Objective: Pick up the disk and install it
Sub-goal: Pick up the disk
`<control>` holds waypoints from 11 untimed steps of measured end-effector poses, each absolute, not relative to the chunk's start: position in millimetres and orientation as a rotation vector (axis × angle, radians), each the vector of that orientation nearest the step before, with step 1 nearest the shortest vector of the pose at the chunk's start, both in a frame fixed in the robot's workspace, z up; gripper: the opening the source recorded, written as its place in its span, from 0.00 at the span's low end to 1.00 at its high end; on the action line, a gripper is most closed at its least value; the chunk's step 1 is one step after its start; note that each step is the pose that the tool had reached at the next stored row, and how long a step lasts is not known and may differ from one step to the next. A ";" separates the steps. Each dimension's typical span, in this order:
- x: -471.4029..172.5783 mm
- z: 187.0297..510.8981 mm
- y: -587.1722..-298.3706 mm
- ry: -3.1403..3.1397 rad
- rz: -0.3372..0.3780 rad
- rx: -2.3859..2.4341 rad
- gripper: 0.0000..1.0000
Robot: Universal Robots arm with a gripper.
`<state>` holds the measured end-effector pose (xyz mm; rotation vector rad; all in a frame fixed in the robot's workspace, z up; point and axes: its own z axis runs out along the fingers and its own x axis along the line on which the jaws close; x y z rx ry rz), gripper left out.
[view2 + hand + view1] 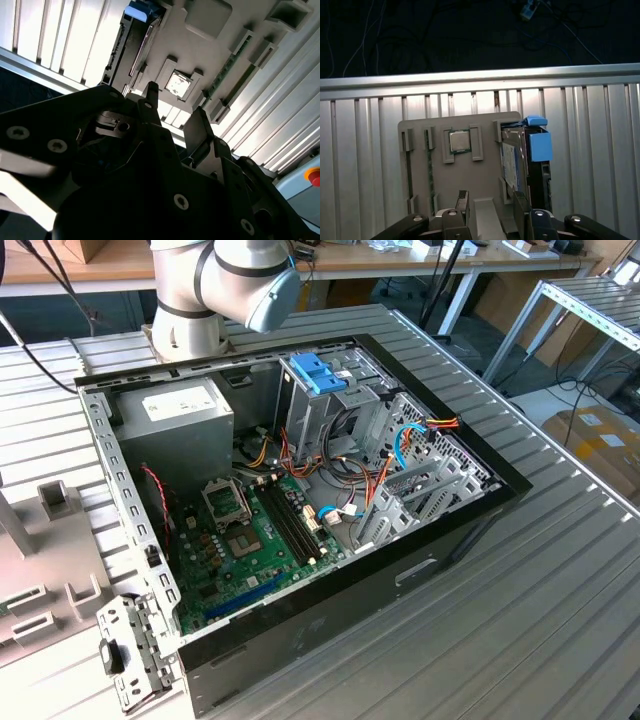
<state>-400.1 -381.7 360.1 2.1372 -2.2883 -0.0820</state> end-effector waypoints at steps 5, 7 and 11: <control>-400.3 358.9 -380.7 -2.288 -0.082 2.137 0.48; -400.4 358.5 -380.1 -2.288 -0.082 2.137 0.48; -401.3 357.2 -376.6 -2.286 -0.082 2.140 0.48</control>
